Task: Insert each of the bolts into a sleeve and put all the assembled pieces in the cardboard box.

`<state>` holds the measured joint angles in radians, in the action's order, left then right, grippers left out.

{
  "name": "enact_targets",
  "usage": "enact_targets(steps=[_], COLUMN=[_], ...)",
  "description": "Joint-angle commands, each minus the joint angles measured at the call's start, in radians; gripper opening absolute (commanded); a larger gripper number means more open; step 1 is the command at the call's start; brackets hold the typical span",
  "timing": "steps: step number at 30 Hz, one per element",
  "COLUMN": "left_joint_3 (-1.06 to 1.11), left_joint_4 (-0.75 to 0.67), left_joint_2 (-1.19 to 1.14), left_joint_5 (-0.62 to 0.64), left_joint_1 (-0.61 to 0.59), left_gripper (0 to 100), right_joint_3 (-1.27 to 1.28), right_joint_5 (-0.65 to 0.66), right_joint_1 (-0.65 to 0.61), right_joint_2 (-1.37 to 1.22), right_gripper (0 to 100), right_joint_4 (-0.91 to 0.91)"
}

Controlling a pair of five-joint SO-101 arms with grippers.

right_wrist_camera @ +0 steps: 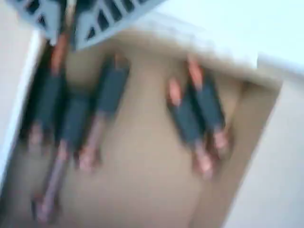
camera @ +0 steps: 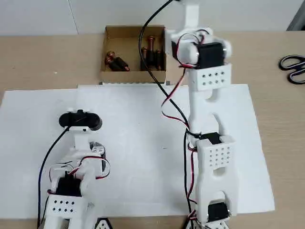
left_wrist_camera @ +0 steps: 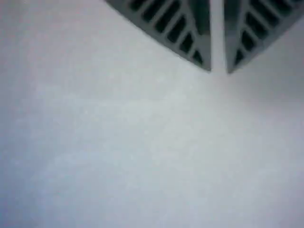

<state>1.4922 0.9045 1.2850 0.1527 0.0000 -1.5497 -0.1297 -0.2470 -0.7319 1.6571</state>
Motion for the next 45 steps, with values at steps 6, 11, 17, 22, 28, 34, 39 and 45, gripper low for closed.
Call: enact_targets(steps=[6, 11, 17, 22, 28, 34, 39, 45], left_joint_3=[-0.008, -0.008, -0.008, -0.008, -0.008, -0.008, -0.008, -0.008], left_joint_4=[-0.012, -0.012, -0.012, -0.012, -0.012, -0.012, -0.012, -0.012], left_joint_2=[0.009, 0.009, 0.009, 0.009, 0.009, 0.009, 0.009, 0.009], left_joint_5=[-0.005, -0.005, -0.005, -0.005, -0.005, -0.005, -0.005, -0.005], left_joint_1=[0.0, 0.0, 0.0, 0.0, 0.0, 0.0, 0.0, 0.0], left_gripper=[1, 1, 1, 1, 1, 1, 1, 1], right_joint_3=[-0.089, -0.057, 0.292, 0.713, 1.218, 1.728, 2.157, 2.515], right_joint_5=[-0.011, -0.006, -0.006, -0.012, -0.017, -0.054, -0.051, -0.051], right_joint_1=[0.085, 0.111, 0.113, 0.114, 0.116, 0.202, 0.26, 0.262], right_joint_2=[0.031, 0.154, 0.401, 0.664, 0.923, 1.158, 1.354, 1.572], right_gripper=[0.3, 0.3, 0.3, 0.3, 0.6, 0.6, 0.4, 0.4], right_joint_4=[0.068, 0.068, 0.067, 0.059, 0.044, -0.127, -0.374, -0.633])
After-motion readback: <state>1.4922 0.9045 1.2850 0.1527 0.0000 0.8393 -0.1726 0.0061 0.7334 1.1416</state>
